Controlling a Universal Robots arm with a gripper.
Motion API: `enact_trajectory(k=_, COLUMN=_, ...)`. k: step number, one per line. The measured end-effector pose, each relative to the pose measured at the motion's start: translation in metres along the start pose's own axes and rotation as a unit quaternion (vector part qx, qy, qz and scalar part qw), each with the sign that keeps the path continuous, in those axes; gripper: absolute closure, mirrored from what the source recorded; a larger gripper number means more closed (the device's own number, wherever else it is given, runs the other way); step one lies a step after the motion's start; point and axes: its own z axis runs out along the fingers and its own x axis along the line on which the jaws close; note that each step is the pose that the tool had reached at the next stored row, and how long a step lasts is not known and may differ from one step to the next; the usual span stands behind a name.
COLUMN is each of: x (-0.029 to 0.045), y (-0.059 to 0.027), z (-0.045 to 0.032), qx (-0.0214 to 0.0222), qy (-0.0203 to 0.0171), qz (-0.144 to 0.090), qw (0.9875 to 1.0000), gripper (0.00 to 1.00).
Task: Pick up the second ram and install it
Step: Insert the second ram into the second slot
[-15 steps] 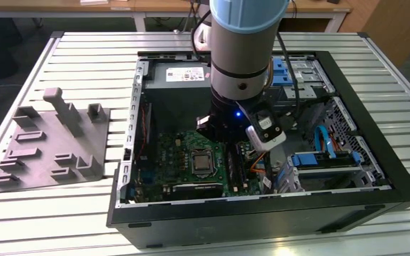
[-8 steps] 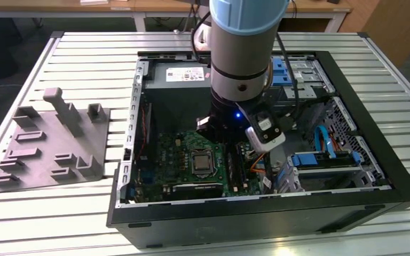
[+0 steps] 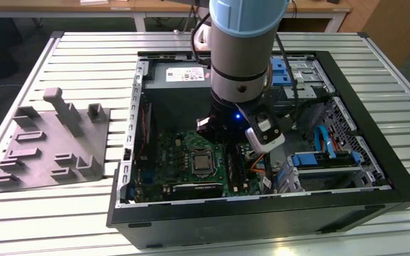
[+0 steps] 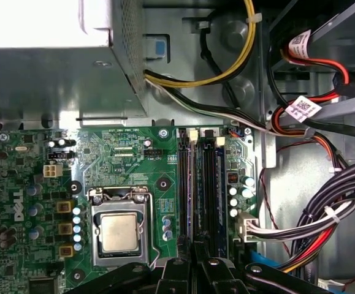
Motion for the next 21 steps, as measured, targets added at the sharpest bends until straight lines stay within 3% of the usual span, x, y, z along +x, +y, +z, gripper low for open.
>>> enact_trajectory(k=21, x=-0.0015, y=-0.0008, z=0.0095, qx=0.0003, qy=0.0000, qz=0.000, qw=1.0000, gripper=0.86)
